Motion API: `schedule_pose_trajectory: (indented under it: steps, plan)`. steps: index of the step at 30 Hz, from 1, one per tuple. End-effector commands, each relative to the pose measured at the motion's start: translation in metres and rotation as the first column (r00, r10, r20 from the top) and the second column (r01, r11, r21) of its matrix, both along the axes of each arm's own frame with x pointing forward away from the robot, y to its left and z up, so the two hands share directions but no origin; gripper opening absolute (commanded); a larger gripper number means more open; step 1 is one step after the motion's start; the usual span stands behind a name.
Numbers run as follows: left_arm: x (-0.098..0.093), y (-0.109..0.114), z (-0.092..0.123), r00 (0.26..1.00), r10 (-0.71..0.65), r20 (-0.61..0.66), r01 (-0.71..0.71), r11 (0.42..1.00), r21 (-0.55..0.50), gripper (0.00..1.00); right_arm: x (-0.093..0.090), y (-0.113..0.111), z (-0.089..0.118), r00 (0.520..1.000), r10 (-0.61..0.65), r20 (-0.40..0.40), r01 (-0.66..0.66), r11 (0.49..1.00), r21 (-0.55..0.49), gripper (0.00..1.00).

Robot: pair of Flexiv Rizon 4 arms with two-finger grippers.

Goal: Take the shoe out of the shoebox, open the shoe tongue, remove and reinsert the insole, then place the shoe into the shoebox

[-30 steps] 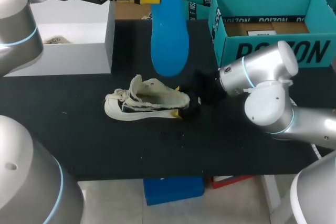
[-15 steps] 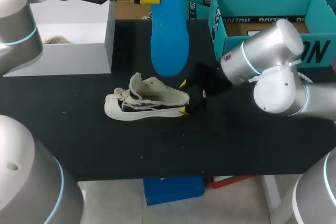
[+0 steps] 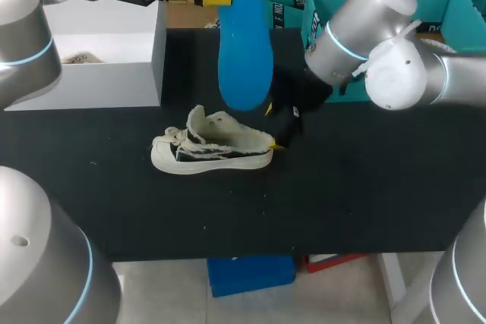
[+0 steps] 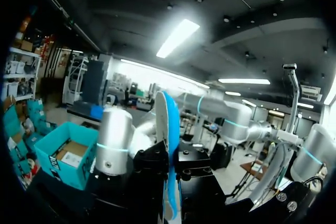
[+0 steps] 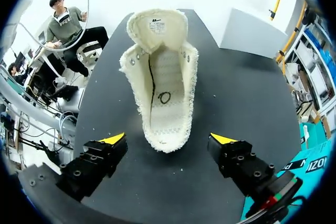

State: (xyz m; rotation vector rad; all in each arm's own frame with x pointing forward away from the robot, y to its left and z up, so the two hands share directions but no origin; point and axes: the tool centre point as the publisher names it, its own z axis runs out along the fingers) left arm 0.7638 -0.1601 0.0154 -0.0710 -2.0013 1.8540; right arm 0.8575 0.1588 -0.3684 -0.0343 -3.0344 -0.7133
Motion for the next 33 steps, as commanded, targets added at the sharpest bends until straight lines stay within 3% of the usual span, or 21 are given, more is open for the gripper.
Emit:
schedule_pose_trajectory:
  steps: [1,10,33]
  plan:
    - [0.000,-0.001,-0.001,1.000,0.003,0.001,-0.003,1.000,-0.001,0.00,0.003,0.003,0.012,1.000,0.013,0.002,-0.011,0.925,-0.379,1.00]
    - [0.000,-0.001,-0.001,1.000,0.003,0.001,-0.003,1.000,-0.001,0.00,0.004,0.009,0.021,0.999,0.009,0.048,0.016,0.868,-0.496,1.00]
    - [0.000,-0.001,-0.001,1.000,0.003,0.001,-0.003,1.000,-0.001,0.00,0.005,0.013,0.019,0.998,0.001,0.070,0.031,0.887,-0.462,1.00]
